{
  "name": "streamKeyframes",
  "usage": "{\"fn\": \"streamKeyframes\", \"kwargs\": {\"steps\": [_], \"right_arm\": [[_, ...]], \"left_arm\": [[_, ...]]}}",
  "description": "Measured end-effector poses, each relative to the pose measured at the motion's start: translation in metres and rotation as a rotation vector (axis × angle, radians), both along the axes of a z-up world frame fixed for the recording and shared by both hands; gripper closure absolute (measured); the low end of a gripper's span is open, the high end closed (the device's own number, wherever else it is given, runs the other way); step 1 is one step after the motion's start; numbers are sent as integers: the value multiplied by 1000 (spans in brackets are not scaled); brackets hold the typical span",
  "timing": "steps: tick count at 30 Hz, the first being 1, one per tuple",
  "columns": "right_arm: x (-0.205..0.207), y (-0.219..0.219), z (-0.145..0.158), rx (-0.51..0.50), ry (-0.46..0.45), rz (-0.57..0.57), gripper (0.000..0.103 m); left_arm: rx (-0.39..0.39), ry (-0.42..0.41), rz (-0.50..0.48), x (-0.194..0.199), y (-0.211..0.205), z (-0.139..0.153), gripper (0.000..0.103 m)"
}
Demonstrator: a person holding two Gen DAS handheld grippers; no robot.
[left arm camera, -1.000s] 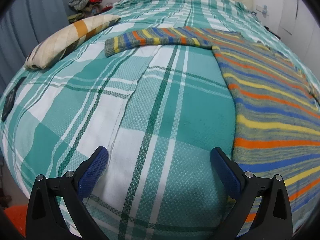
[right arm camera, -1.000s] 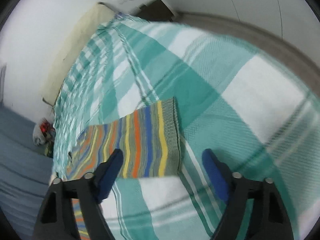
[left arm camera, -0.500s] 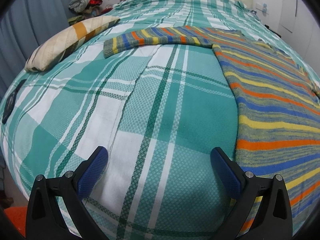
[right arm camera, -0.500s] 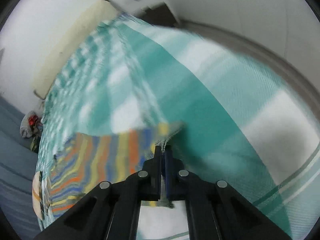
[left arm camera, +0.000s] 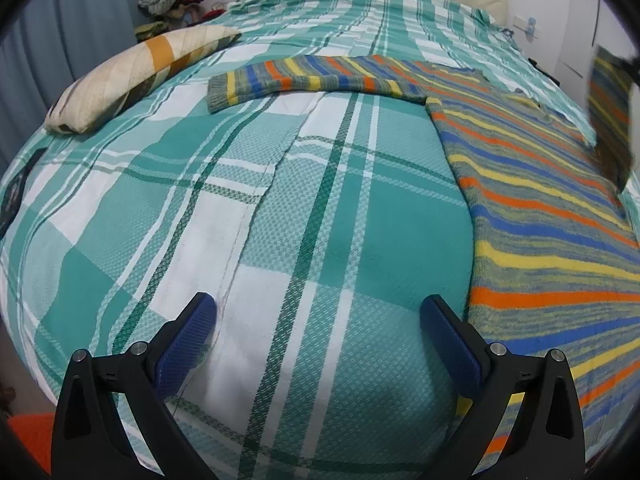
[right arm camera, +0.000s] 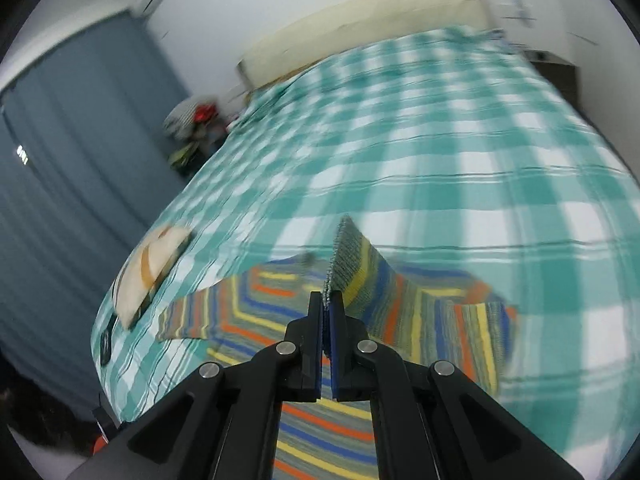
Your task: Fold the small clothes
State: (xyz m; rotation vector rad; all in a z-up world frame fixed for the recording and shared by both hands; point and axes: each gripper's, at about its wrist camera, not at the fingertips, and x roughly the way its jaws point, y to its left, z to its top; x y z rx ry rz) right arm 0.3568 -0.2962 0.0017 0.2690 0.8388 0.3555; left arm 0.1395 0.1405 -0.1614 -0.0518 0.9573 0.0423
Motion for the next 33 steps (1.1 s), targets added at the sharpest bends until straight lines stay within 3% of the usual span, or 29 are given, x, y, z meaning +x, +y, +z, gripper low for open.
{"fn": "streamKeyframes", "kwargs": {"steps": [3, 4, 5, 8, 11, 16, 18, 19, 20, 22, 25, 30, 33], "right_arm": [[19, 37, -25, 31, 63, 63, 91], [23, 43, -33, 40, 100, 69, 68], [26, 44, -37, 55, 99, 63, 55], [16, 21, -34, 78, 51, 30, 54], [11, -9, -41, 71, 94, -18, 54], [1, -45, -100, 123, 282, -56, 55], [-5, -45, -139, 44, 394, -68, 58], [-8, -46, -159, -51, 459, -93, 63], [-11, -49, -171, -125, 505, -122, 85], [-14, -48, -166, -187, 482, -153, 91], [-10, -3, -135, -436, 389, -87, 83], [2, 111, -100, -403, 270, 192, 82], [18, 170, -114, -469, 232, 281, 67]], "left_arm": [[6, 2, 0, 1, -1, -1, 0], [9, 1, -1, 1, -1, -1, 0], [10, 1, -1, 1, -1, -1, 0], [4, 2, 0, 1, -1, -1, 0], [-3, 1, 4, 3, -2, -1, 0], [15, 0, 12, 5, -4, -3, 0], [30, -3, 6, 4, -7, -4, 0], [31, -3, 5, 4, -6, -4, 0], [29, -2, 4, 3, -6, -4, 0], [25, 0, 3, 3, -5, -3, 1], [22, 2, 4, 5, -6, -3, 0], [12, 1, 2, 9, -6, -2, 0], [2, 2, -4, 9, -4, -1, 0]]}}
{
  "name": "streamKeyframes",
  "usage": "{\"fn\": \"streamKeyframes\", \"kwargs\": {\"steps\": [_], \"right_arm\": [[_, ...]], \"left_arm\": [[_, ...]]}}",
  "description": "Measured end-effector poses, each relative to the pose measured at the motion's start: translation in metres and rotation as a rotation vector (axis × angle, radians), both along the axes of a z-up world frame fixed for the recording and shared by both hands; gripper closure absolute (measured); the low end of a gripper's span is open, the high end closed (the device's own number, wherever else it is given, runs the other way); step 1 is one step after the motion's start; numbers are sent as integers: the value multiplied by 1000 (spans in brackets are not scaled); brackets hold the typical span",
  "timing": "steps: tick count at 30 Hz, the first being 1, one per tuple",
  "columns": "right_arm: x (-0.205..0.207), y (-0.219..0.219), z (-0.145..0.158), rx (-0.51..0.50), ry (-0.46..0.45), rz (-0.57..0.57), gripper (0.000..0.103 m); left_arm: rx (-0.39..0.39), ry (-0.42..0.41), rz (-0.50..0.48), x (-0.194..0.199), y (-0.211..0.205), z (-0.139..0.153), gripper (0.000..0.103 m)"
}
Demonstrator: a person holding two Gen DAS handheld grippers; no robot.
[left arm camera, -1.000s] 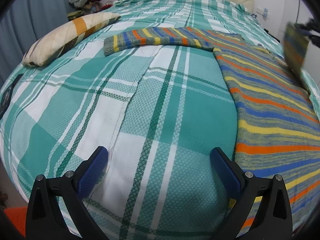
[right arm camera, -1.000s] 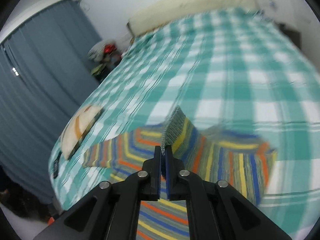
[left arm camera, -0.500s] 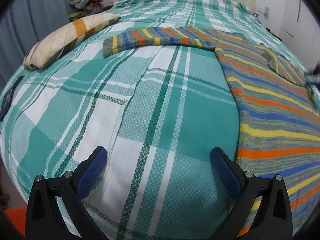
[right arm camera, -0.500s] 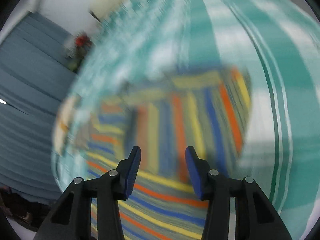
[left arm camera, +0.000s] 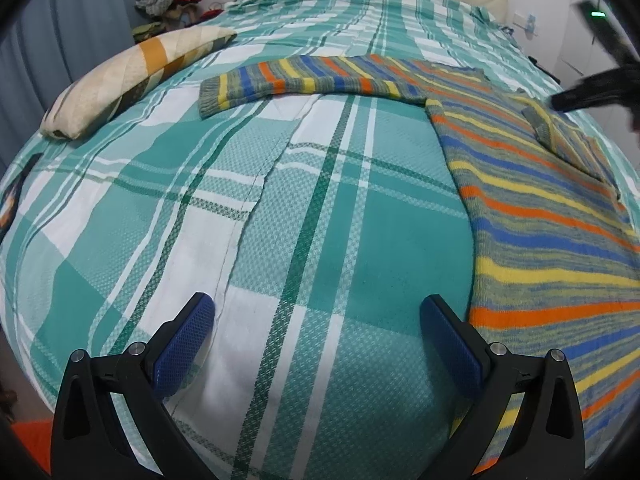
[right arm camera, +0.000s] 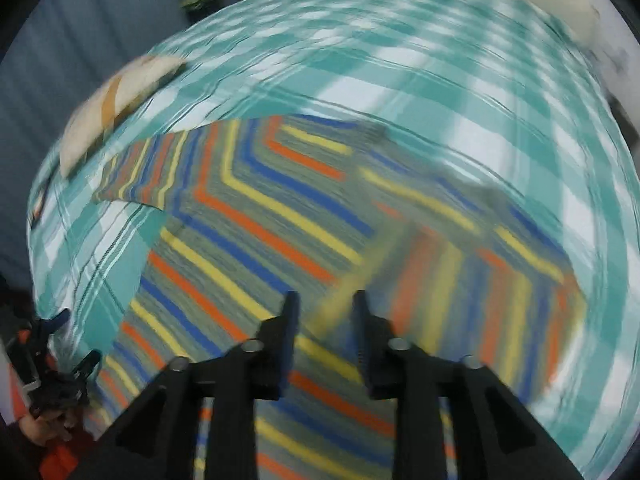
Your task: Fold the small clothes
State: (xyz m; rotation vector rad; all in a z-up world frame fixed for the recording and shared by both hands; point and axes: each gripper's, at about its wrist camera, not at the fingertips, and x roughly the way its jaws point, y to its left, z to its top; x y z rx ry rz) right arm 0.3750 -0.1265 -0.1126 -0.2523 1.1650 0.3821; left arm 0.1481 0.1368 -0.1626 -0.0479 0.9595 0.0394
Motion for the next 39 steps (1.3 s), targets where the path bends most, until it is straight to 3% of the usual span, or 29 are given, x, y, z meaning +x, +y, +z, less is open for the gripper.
{"fn": "streamKeyframes", "kwargs": {"steps": [2, 5, 6, 8, 10, 13, 15, 16, 17, 18, 22, 25, 27, 28, 29, 30, 34, 37, 39], "right_arm": [[17, 20, -27, -156, -8, -4, 58], [32, 17, -60, -300, 20, -16, 59], [34, 9, -64, -302, 31, -36, 62], [37, -8, -58, -242, 12, -121, 94], [37, -24, -48, -138, 13, -179, 97], [30, -51, -28, 267, 25, -202, 97], [26, -56, -24, 377, 41, -151, 92], [27, -58, -27, 409, 73, -156, 70], [29, -63, -32, 433, 116, -184, 32], [33, -72, -34, 458, 129, -213, 27], [18, -105, -16, 553, 62, -264, 30], [-3, -128, -12, 447, 52, -257, 37], [-20, -143, -25, 276, 73, -234, 38], [-30, -154, -41, 149, 108, -244, 42], [-38, -163, -52, 40, 121, -250, 54], [-41, -171, -56, 6, 108, -245, 55], [-65, -194, -38, 30, 20, -341, 58], [-81, -200, -28, -11, -35, -395, 54], [-97, -210, -17, 30, -80, -420, 53]], "left_arm": [[-6, 3, -1, 0, 1, 0, 0], [-15, 6, -6, 1, 3, 0, 0], [-17, 7, -7, 2, 3, 0, 0], [-25, 11, -5, 4, 4, 0, 0], [-37, 14, 0, 5, 6, 1, 0], [-49, 16, 6, 7, 7, 1, 0], [-43, 17, 7, 8, 6, 0, 0], [-37, 17, 7, 8, 5, 0, 0], [-33, 16, 7, 8, 5, 0, 0], [-30, 15, 8, 8, 4, 0, 0], [-33, 14, 6, 7, 5, -1, 0], [-30, 15, 7, 7, 4, -1, 0], [-27, 15, 7, 8, 4, -1, 0], [-24, 16, 6, 8, 4, -1, 0], [-22, 17, 6, 8, 4, -1, 0], [-18, 17, 4, 7, 3, -2, 0], [4, 17, -8, 7, 1, -4, 0], [17, 15, -19, 6, 0, -5, 0], [20, 15, -24, 5, 0, -6, 0]]}}
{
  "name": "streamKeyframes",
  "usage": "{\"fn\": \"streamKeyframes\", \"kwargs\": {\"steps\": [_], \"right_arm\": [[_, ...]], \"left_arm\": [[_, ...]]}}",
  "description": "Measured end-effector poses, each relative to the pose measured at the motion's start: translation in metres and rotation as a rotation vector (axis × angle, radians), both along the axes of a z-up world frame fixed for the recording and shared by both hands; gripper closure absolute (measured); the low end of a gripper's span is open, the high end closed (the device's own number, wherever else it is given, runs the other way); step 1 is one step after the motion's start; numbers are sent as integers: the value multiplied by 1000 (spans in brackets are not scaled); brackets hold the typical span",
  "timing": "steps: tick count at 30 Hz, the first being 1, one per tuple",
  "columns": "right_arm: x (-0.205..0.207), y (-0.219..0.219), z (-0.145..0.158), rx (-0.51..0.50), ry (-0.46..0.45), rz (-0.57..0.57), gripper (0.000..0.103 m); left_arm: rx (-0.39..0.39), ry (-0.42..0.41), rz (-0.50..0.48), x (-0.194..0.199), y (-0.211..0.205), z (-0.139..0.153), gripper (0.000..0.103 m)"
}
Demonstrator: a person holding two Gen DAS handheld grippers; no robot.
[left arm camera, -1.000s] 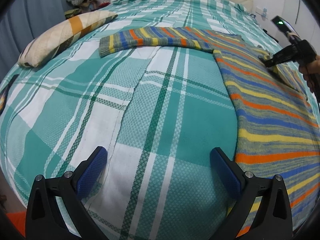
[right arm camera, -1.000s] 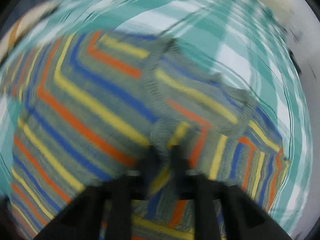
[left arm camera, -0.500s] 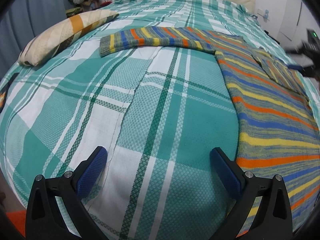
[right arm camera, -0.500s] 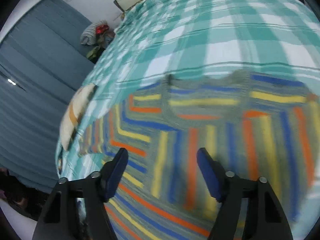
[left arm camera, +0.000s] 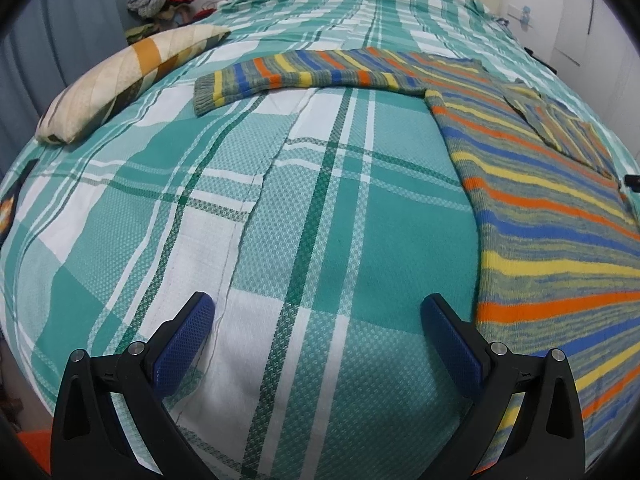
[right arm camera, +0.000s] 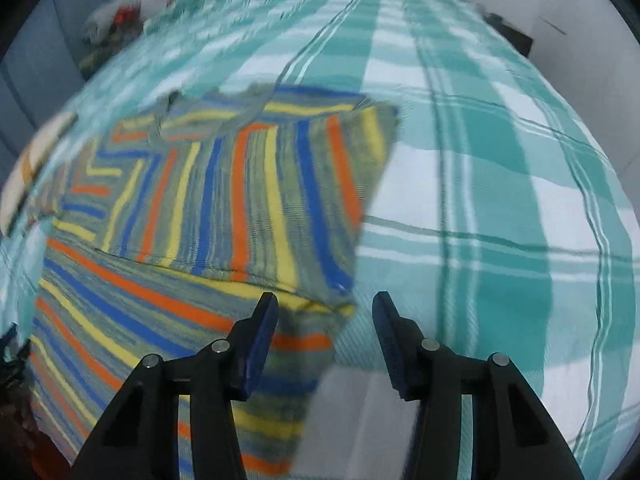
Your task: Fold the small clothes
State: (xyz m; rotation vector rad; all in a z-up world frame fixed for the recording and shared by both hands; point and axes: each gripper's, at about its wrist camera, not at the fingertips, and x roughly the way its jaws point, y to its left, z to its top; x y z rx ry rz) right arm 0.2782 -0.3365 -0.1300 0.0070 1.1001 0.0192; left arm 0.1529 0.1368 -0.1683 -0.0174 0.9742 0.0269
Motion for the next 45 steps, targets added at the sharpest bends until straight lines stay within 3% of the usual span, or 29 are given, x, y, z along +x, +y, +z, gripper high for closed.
{"fn": "streamKeyframes", "kwargs": {"steps": [2, 6, 13, 15, 16, 20, 27, 45], "right_arm": [[-22, -15, 10, 17, -53, -38, 41], [-65, -50, 11, 31, -113, -151, 39], [-173, -103, -20, -74, -167, -365, 36], [-194, -110, -27, -82, -192, -389, 16], [-198, -112, -30, -87, -194, -403, 12], [-197, -111, -37, -81, -195, -380, 0], [-198, -109, -47, -94, -236, -370, 0], [-198, -108, -49, -100, -243, -369, 0]], "left_arm": [[4, -1, -4, -1, 0, -1, 0], [25, -8, -11, -3, -3, -4, 0], [35, -24, -8, -5, -4, -7, 0], [43, -30, -9, -6, -5, -8, 0], [47, -32, -9, -6, -6, -9, 0], [58, -36, -8, -6, -8, -11, 0], [58, -23, -14, -4, -8, -15, 0], [63, -14, -17, -3, -10, -20, 1]]}}
